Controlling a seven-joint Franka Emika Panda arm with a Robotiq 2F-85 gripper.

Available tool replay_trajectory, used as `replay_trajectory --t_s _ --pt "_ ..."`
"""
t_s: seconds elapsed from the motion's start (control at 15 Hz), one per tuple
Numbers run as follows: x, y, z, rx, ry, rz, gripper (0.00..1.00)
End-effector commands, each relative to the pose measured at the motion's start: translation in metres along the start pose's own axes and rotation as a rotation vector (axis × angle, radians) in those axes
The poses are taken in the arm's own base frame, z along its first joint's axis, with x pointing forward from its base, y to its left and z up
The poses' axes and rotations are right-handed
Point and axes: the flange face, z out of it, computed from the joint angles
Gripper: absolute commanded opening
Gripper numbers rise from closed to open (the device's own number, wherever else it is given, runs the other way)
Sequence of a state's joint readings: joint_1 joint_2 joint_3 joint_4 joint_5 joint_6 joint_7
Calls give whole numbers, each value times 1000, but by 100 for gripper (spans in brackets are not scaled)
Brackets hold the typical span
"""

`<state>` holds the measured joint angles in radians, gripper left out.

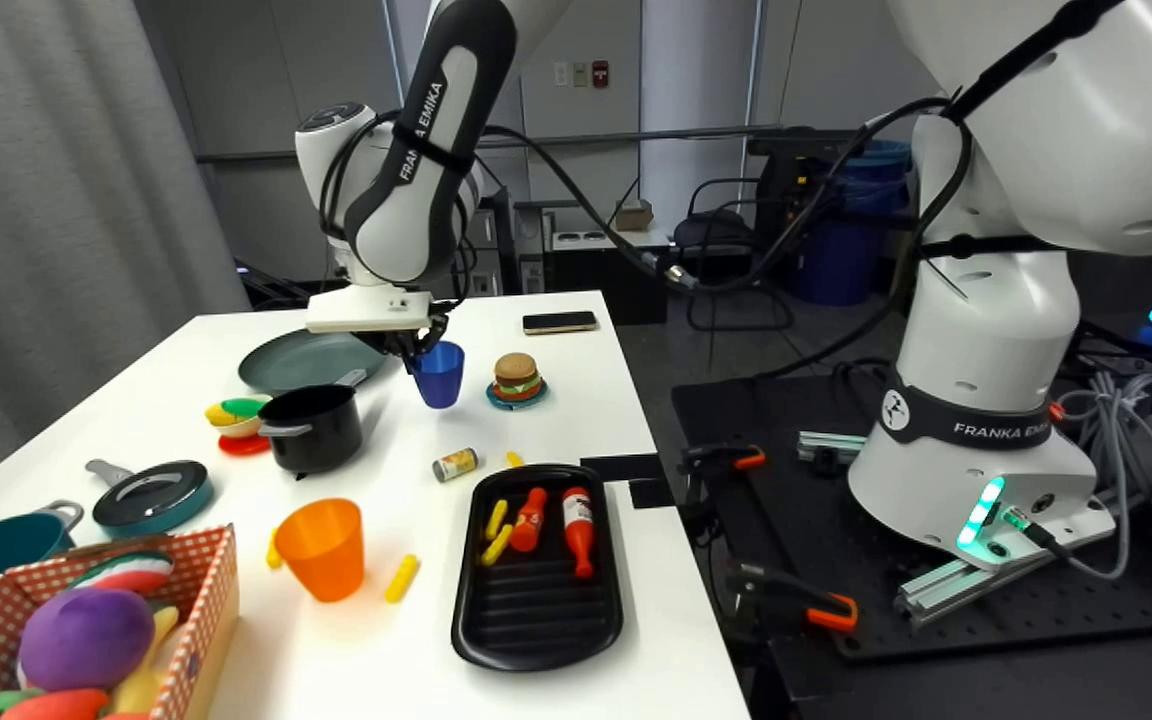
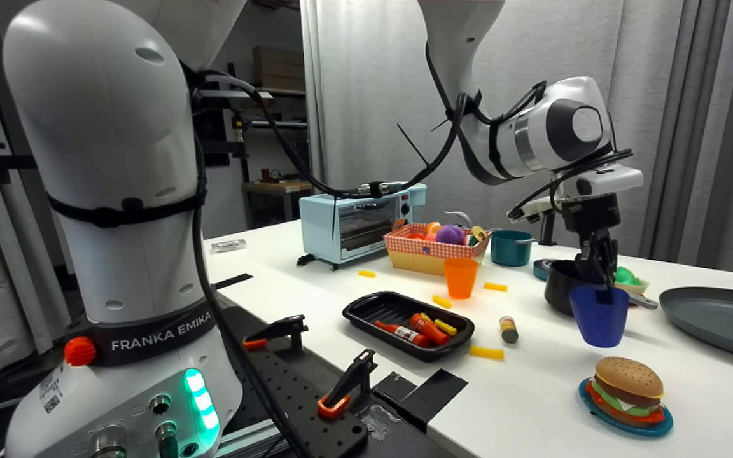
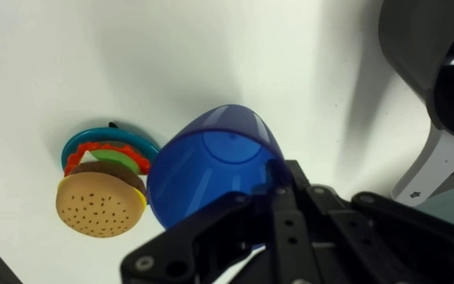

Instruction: Pour the potato chips out of the orange cup and onto the black tray, pour the potato chips from the dark blue cup and onto the black tray

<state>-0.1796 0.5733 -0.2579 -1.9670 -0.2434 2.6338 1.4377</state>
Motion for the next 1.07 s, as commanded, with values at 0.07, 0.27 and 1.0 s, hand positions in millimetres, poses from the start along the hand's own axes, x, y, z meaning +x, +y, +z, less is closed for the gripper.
replay_trajectory --t_s 0.07,0.27,1.0 --pt "-42 -1 25 22 -10 -3 1" --pt "-51 -7 24 39 2 -30 1" --pt "-72 -11 26 51 25 -60 60"
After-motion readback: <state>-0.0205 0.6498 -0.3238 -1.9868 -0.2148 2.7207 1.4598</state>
